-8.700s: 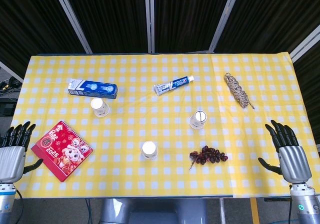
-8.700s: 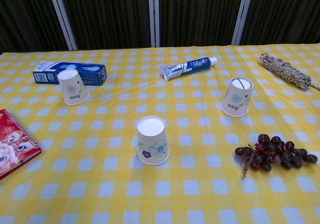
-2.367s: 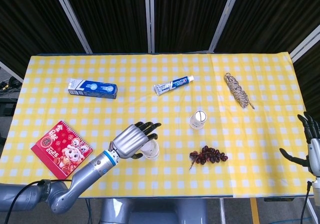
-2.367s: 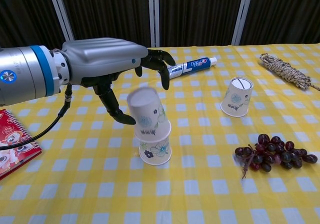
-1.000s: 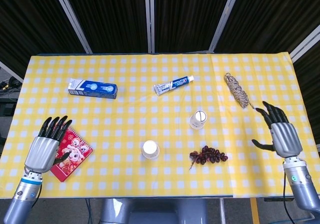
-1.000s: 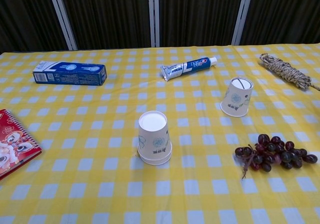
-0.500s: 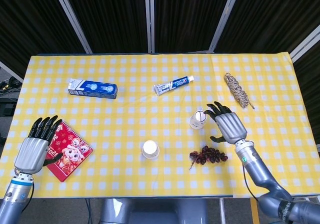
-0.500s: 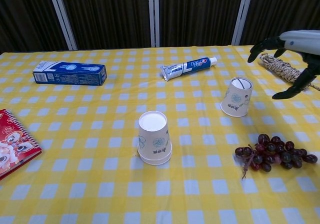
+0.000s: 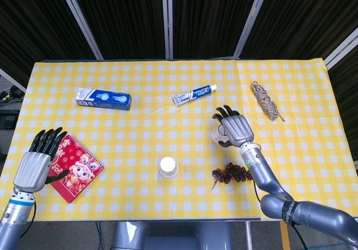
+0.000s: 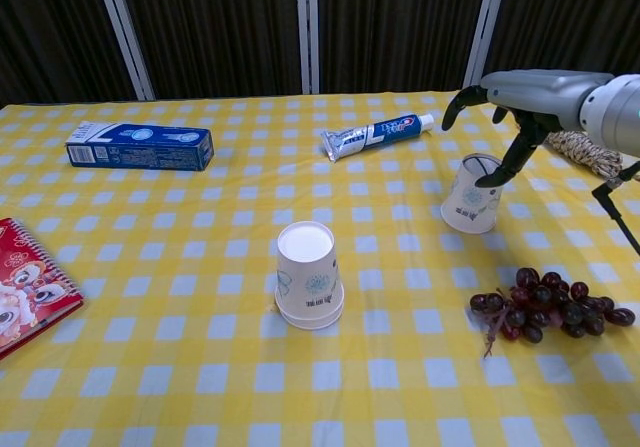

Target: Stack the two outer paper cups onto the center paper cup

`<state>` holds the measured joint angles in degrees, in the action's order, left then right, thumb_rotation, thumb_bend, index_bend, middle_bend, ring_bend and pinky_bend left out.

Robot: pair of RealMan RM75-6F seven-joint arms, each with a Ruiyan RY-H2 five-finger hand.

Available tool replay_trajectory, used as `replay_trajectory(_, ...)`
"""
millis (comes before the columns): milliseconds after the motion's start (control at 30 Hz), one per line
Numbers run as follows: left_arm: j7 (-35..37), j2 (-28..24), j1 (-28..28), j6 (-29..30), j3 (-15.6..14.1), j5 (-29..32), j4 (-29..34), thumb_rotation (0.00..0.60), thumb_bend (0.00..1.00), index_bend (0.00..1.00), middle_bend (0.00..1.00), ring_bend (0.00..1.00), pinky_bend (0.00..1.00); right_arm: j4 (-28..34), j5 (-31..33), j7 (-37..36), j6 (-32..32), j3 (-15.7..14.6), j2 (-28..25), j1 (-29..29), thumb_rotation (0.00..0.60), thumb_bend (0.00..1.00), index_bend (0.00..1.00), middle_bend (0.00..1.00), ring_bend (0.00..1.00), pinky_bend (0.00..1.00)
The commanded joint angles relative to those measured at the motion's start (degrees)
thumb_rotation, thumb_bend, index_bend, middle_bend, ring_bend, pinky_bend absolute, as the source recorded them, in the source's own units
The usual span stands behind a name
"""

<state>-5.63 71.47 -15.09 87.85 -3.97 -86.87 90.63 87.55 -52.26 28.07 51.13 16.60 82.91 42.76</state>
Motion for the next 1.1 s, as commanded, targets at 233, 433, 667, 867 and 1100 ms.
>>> replay_trajectory(233,0.43,-0.35,0.48,-1.28,0.86,-0.87,0.30,0.600,0.12,0.00,0.00,0.00,0.00,-3.16,6.12,3.57,-0.75,-2.37,0.55,2.03,0.600,0.13,0.29,0.12,0.05,0.24)
replay_trajectory(433,0.23,-0.26,0.69,-2.04,1.32,-1.25,0.35,0.600,0.12,0.00,0.00,0.00,0.00,-2.98,8.76,5.21,-0.91,-4.02,0.37,2.72,0.600,0.13,0.31,0.13,0.06,0.26)
replay_trajectory(667,0.15,-0.19,1.13,-2.50,2.11,-1.56,0.47,0.600,0.12,0.00,0.00,0.00,0.00,-3.46,5.68,1.30,0.62,-4.24,1.78,2.47,0.600,0.20,0.48,0.32,0.30,0.52)
replay_trajectory(867,0.72,-0.17,1.43,-2.55,2.70,-1.83,0.25,0.600,0.12,0.00,0.00,0.00,0.00,-3.68,2.83,-1.41,1.79,-4.21,2.36,2.14,0.600,0.21,0.52,0.36,0.34,0.55)
replay_trajectory(1100,0.95,-0.14,1.64,-3.19,3.49,-1.48,-0.17,0.600,0.12,0.00,0.00,0.00,0.00,2.84,1.24,-0.89,3.79,-3.40,-1.64,2.19,0.600,0.21,0.50,0.35,0.34,0.55)
